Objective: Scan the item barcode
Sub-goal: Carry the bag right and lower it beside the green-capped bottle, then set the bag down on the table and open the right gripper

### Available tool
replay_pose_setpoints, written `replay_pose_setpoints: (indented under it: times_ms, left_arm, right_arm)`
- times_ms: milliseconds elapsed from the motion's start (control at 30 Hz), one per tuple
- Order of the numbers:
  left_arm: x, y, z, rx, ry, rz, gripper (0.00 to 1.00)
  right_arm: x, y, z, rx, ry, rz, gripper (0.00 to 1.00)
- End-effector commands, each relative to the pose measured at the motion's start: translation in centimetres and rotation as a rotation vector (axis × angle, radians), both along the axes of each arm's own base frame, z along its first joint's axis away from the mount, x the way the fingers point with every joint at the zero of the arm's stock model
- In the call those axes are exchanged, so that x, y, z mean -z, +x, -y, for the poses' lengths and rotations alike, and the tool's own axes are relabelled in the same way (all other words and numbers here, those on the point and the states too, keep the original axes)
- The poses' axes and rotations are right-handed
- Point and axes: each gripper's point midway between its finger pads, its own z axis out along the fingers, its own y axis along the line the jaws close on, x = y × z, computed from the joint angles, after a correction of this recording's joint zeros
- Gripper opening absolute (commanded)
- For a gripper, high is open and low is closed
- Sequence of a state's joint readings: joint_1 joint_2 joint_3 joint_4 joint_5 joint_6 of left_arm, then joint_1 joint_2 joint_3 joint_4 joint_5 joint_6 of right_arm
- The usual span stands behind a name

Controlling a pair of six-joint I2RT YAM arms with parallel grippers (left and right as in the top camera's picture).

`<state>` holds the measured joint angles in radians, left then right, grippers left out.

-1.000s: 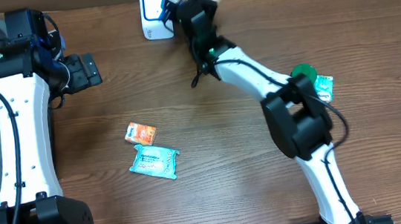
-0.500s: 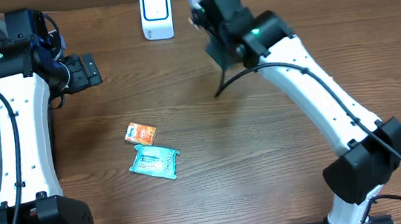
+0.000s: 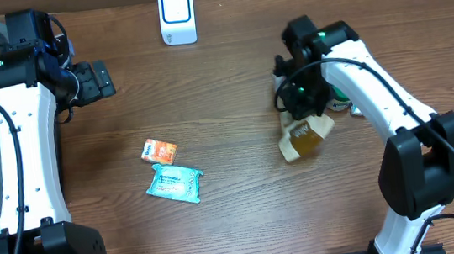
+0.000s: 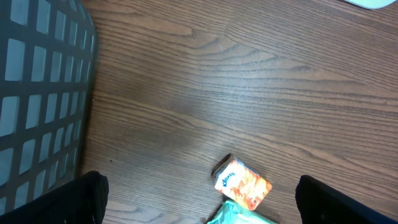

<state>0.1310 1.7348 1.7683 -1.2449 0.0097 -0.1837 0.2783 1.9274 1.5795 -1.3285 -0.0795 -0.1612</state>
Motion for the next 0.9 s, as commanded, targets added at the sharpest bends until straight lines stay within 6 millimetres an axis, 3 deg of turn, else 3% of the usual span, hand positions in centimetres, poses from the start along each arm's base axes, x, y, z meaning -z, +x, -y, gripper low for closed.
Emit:
replay_pose_setpoints:
  times_ms: [0, 233, 367, 500, 633, 733, 867]
  left_arm:
    - [0.0, 0.1, -0.2, -0.006, 0.009, 0.000, 1.00]
    - [0.0, 0.1, -0.2, -0.006, 0.009, 0.000, 1.00]
    - [0.0, 0.1, -0.2, -0.006, 0.008, 0.000, 0.99]
    - [0.0, 0.1, -0.2, -0.006, 0.009, 0.000, 1.00]
    - [0.0, 0.1, -0.2, -0.006, 0.009, 0.000, 0.99]
    - [0.0, 0.1, -0.2, -0.006, 0.008, 0.000, 1.00]
    - [0.0, 0.1, -0.2, -0.006, 0.008, 0.000, 0.99]
  right_arm:
    - [0.8, -0.1, 2.2, 0.041, -0.050, -0.012, 0.08]
    - [0.9, 0.6, 4.7, 0.107, -0.064, -0.003, 0.36]
    - [0.9, 0.8, 5.9, 0.128, -0.088, 0.001, 0.42]
    - [0.0, 1.1, 5.5, 0.137, -0.060, 0.004, 0.43]
    - [-2.8, 2.4, 3.1, 0.149, 0.065, 0.036, 0.42]
    - [-4.9, 3.3, -0.5, 0.149, 0.245, 0.055, 0.43]
    - [-6.0, 4.3, -5.3, 0.087, 0.463, 0.095, 0.15]
